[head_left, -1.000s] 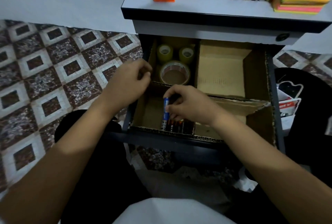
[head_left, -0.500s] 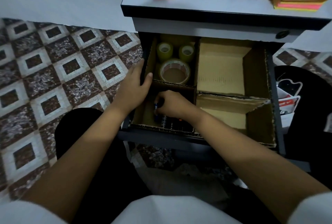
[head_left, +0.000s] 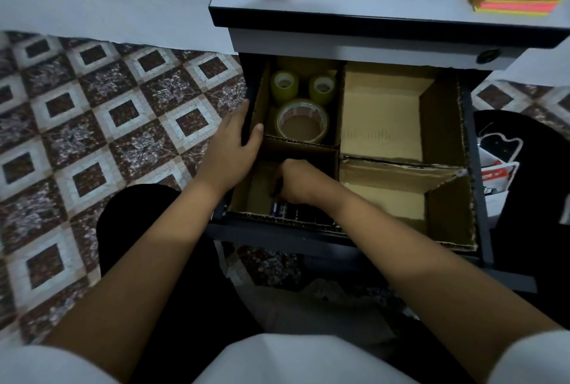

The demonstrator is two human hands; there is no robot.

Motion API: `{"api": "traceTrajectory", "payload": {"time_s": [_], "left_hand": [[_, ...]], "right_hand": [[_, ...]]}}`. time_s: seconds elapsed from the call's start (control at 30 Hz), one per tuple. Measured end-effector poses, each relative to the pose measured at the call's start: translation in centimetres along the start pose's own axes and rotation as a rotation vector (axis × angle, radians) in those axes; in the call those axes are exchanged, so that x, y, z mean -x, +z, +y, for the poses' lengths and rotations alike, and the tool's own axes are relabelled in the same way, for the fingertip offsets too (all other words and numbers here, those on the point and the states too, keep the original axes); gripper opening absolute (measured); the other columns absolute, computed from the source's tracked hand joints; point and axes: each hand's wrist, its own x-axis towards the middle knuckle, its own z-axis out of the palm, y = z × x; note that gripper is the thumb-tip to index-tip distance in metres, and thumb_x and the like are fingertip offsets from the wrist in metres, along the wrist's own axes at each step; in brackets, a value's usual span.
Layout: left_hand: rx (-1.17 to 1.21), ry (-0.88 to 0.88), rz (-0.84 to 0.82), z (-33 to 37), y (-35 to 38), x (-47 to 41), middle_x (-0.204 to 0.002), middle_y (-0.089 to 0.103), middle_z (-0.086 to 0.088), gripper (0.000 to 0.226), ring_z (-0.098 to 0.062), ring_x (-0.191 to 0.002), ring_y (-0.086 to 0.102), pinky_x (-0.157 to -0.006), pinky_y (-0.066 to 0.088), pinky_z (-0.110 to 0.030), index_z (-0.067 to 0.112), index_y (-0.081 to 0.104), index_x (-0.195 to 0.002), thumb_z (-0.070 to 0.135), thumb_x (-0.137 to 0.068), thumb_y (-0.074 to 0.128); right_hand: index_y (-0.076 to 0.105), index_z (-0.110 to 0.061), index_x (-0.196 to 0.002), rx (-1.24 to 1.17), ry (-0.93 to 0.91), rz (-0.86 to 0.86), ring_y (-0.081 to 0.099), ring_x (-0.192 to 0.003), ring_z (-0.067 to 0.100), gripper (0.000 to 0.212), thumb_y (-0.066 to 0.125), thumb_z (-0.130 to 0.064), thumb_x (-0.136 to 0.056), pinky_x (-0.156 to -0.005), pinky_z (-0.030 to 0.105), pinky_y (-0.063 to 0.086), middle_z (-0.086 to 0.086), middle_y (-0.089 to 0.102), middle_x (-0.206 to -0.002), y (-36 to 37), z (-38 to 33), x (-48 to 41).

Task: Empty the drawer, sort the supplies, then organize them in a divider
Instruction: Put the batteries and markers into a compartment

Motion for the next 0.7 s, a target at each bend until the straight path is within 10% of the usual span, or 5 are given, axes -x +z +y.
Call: {"api": "traceTrajectory", "payload": {"time_s": [0.7], "left_hand": [[-0.049,0.048,-0.011,0.4,-0.2,0.1,-0.150,0.032,-0.005,0.055,-0.018,-0.136,0.031,-0.099,0.025,-0.021,0.018,0.023,-0.148,0.031,-0.099,0.043]], "right_hand": [[0.064,-0.018,-0.116,-0.130,-0.165,0.229,0.050,-0.088,0.004,0.028,0.061,-0.019,-0.089,-0.068,0.013,0.038,-0.003,0.061,-0.106,-3.7,-0.4,3.8]]}}
